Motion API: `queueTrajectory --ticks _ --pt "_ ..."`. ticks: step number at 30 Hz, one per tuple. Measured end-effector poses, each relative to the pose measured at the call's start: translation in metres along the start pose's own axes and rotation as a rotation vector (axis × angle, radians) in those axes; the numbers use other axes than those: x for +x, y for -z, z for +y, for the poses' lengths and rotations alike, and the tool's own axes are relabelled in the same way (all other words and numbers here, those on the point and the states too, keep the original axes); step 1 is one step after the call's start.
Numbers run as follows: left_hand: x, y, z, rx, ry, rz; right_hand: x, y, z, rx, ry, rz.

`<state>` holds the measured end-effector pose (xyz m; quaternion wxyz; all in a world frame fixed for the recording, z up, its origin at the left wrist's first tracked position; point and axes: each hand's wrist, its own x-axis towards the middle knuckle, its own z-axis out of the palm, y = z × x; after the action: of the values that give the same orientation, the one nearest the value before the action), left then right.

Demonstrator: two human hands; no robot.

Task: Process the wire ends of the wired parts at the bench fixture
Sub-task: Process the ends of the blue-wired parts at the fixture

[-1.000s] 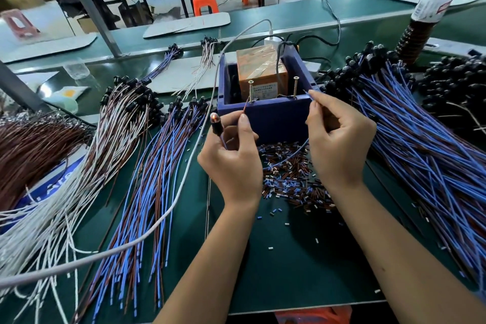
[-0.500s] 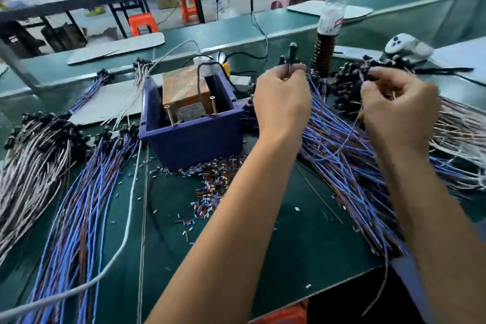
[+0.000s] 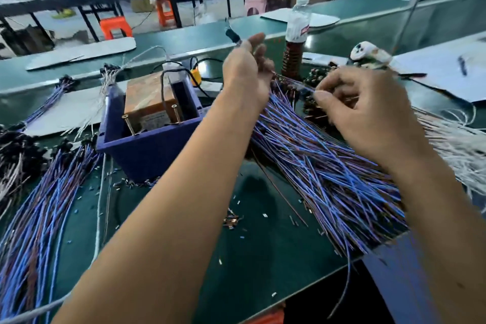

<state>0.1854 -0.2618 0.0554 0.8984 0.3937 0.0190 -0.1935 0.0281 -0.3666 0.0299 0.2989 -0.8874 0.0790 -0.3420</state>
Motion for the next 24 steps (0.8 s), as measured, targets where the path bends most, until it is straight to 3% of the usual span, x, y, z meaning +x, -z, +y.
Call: queueTrajectory --ticks 5,7,10,15,17,21,24 --pt "0.013 0.020 -0.003 1.054 -0.270 0.089 0.000 -0.003 0.003 -0.229 0.060 -0.018" --pt "0.015 0.026 -0.009 1.316 -0.341 0.102 -0.002 -0.018 0.014 -0.365 0.007 -0.114" --pt "0.014 0.032 -0.019 1.350 -0.327 0.100 -0.008 -0.038 0.031 -0.408 -0.065 -0.232" --pt "-0.006 0.049 -0.023 1.411 -0.540 0.082 -0.006 -0.045 0.037 -0.402 -0.122 -0.219" --pt "-0.020 0.061 -0.019 1.364 -0.551 0.039 -0.004 -0.046 0.028 -0.376 -0.128 -0.208" --pt "-0.056 0.097 -0.006 1.300 -0.278 -0.234 -0.006 -0.065 -0.015 -0.267 0.020 -0.202" --pt "-0.080 0.140 0.020 1.506 0.074 -0.376 -0.014 -0.094 -0.056 -0.303 0.095 -0.536"
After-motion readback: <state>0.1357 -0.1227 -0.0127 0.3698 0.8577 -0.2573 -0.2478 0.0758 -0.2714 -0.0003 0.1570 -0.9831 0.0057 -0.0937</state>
